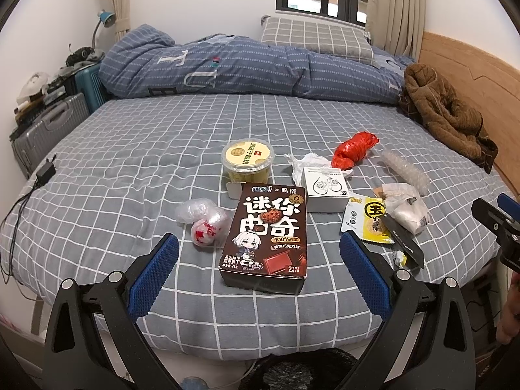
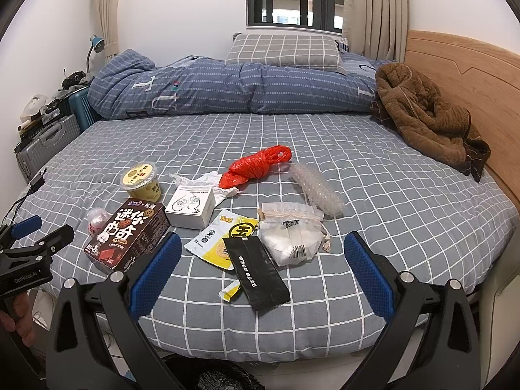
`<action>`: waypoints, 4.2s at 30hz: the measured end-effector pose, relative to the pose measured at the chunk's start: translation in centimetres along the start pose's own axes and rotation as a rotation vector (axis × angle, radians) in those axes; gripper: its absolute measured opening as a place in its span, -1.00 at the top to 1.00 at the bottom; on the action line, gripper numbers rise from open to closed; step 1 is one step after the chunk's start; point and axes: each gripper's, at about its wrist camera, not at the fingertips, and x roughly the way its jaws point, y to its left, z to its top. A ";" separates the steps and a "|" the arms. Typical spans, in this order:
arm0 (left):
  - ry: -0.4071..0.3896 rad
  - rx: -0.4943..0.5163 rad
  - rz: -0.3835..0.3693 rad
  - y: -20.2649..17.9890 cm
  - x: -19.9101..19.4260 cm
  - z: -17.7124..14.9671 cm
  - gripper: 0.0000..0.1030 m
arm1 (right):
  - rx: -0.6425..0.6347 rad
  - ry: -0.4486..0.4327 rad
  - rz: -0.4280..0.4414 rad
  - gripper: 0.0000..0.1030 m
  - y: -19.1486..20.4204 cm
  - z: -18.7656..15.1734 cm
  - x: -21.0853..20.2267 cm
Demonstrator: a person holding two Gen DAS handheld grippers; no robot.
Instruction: Collect trash
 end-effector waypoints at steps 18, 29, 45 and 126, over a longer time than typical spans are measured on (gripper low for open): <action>0.003 0.002 -0.002 -0.1 -0.1 0.1 -0.89 | 0.000 0.000 0.000 -0.86 0.0 0.0 0.0; 0.088 -0.003 -0.007 -0.4 4.5 0.3 -0.89 | 0.010 0.053 -0.028 -0.86 -1.2 1.6 4.5; 0.229 0.015 -0.008 -0.5 11.9 -0.1 -0.89 | -0.001 0.229 -0.052 -0.83 -3.6 1.0 15.6; 0.073 -0.045 -0.055 1.4 -1.6 -3.9 -0.74 | -0.030 0.089 0.104 0.06 4.6 -2.6 -0.4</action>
